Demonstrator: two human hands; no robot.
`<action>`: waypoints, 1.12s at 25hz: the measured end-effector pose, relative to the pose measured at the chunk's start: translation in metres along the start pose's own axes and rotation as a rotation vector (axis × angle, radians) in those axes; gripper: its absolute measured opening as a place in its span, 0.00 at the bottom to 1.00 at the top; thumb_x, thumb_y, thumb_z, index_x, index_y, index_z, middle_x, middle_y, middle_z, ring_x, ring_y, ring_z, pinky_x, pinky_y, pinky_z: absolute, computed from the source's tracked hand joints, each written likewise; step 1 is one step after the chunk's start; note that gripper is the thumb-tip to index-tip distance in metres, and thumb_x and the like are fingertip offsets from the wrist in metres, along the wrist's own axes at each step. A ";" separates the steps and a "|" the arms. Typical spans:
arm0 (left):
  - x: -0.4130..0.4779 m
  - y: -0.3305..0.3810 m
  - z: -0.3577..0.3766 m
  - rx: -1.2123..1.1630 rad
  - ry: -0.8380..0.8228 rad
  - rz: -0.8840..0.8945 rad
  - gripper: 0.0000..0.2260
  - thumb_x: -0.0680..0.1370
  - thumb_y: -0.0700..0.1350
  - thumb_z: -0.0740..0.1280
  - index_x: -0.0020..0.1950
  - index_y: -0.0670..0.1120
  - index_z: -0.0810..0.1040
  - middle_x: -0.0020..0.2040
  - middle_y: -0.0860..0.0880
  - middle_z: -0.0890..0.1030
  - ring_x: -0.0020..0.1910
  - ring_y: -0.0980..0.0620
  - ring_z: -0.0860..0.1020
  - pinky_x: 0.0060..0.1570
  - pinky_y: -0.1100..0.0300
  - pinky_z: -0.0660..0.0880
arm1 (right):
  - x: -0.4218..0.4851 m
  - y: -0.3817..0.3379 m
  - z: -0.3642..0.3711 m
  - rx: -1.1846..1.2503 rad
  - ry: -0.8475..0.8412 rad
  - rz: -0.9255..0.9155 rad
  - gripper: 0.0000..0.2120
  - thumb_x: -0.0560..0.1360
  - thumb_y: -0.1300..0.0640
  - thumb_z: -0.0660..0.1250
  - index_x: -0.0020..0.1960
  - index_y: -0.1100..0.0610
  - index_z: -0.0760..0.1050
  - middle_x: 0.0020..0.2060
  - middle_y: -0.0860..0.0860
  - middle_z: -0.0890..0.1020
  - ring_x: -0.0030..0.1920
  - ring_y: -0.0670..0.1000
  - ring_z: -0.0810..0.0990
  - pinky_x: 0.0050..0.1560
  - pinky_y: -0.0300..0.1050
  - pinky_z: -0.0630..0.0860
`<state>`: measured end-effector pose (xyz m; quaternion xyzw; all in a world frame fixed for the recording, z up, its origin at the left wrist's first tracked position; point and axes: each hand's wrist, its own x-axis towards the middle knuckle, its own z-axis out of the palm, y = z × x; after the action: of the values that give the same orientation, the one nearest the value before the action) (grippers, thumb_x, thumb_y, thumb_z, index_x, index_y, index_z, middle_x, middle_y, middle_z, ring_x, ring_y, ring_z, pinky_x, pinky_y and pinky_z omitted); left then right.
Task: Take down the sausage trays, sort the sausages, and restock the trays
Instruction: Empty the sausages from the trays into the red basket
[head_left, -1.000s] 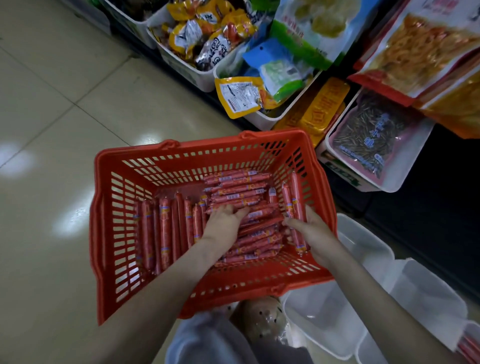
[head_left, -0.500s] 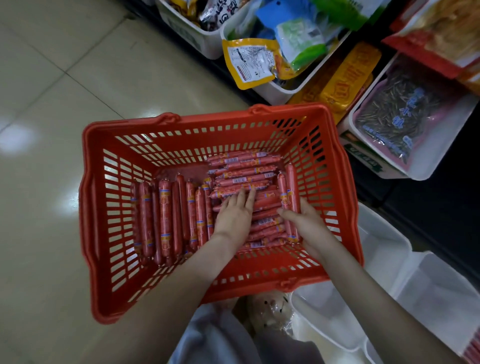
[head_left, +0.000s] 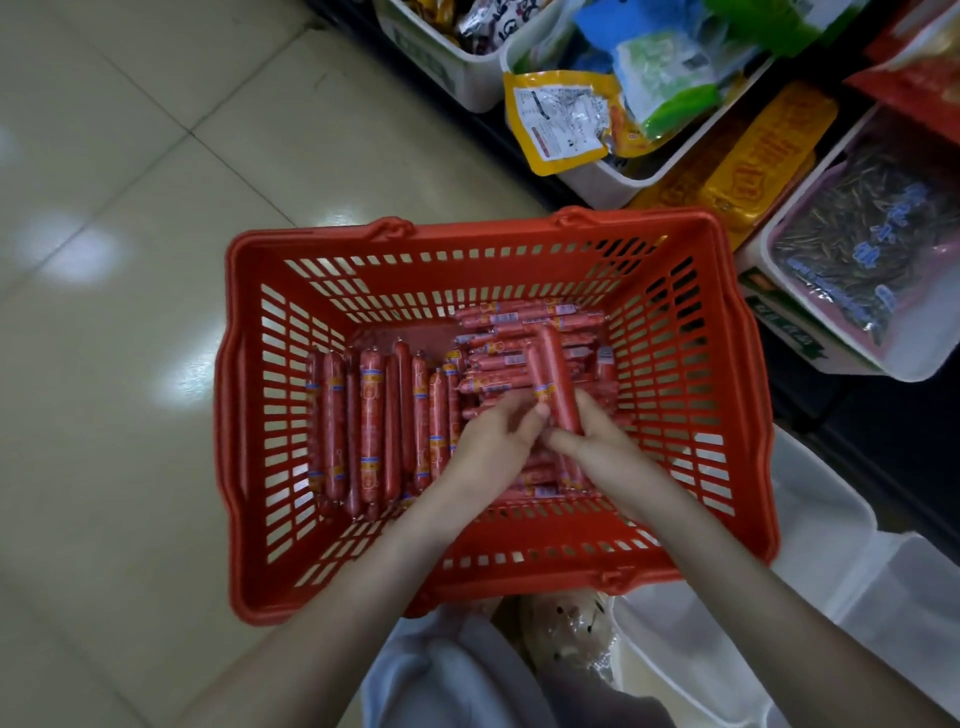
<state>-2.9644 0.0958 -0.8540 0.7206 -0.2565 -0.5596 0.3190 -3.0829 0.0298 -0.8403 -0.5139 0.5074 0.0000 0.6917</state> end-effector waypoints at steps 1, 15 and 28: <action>-0.002 -0.005 -0.007 -0.076 0.047 -0.040 0.11 0.79 0.48 0.63 0.61 0.49 0.77 0.52 0.49 0.82 0.50 0.49 0.81 0.54 0.52 0.78 | 0.002 -0.004 0.010 -0.050 -0.063 -0.008 0.20 0.77 0.64 0.63 0.67 0.52 0.66 0.48 0.45 0.78 0.45 0.37 0.78 0.44 0.30 0.73; -0.038 -0.031 -0.110 0.459 0.572 -0.196 0.11 0.79 0.41 0.62 0.59 0.38 0.70 0.50 0.39 0.80 0.49 0.39 0.79 0.38 0.58 0.66 | 0.044 -0.009 0.115 -0.436 -0.211 -0.097 0.43 0.76 0.61 0.67 0.77 0.49 0.39 0.76 0.50 0.55 0.75 0.51 0.58 0.72 0.47 0.61; 0.022 -0.007 -0.043 0.664 0.337 0.262 0.17 0.80 0.44 0.63 0.69 0.47 0.71 0.58 0.45 0.76 0.59 0.44 0.72 0.53 0.53 0.71 | 0.019 -0.011 -0.003 -0.279 0.444 -0.126 0.15 0.77 0.63 0.63 0.62 0.54 0.67 0.44 0.44 0.73 0.37 0.43 0.74 0.35 0.32 0.71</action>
<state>-2.9170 0.0920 -0.8657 0.8275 -0.4574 -0.2744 0.1749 -3.0699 0.0130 -0.8457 -0.6223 0.6088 -0.0857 0.4845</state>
